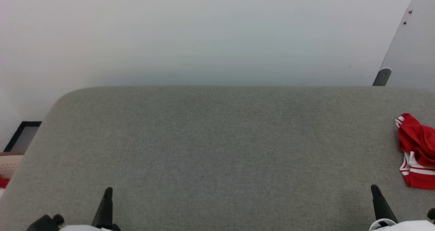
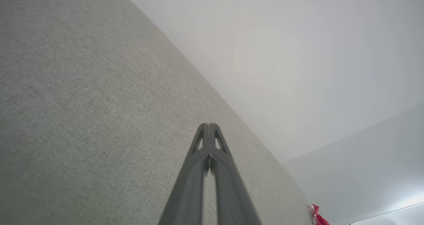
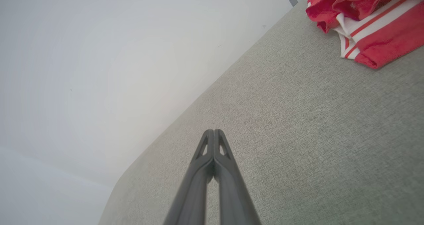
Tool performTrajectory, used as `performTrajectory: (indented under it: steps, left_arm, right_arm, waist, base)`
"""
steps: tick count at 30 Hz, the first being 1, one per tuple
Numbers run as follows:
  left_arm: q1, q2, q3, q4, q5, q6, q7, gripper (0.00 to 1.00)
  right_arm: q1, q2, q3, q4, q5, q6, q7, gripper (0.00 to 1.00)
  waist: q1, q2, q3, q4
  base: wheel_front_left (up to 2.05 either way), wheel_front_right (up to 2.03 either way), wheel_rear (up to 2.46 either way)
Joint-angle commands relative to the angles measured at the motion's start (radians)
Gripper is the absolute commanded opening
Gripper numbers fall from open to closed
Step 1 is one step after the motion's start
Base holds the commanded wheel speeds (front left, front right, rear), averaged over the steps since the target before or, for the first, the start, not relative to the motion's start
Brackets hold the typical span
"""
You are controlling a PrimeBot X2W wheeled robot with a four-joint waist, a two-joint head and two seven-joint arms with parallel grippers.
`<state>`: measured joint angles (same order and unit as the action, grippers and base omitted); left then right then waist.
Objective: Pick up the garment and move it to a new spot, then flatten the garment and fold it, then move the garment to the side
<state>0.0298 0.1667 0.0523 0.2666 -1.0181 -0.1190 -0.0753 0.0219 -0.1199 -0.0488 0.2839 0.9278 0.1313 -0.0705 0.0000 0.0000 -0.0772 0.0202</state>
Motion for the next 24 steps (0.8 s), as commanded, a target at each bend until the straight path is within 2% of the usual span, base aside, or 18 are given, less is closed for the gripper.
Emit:
performTrajectory:
  steps: [1,24]
  left_arm:
    - [-0.026,0.004,0.008,-0.014,-0.025,-0.007,0.006,0.00]
    - [-0.070,-0.041,0.029,-0.018,-0.233,-0.010,0.075,0.00]
  right_arm:
    - [-0.032,0.000,-0.006,-0.015,0.026,0.000,0.005,0.00]
    - [-0.070,0.025,-0.029,-0.025,0.267,0.000,0.071,0.00]
  waist:
    - [0.0000,0.0000,0.001,0.000]
    - [0.0000,0.0000,0.024,-0.006]
  base:
    - [0.00,0.00,0.00]
    - [0.00,0.00,0.00]
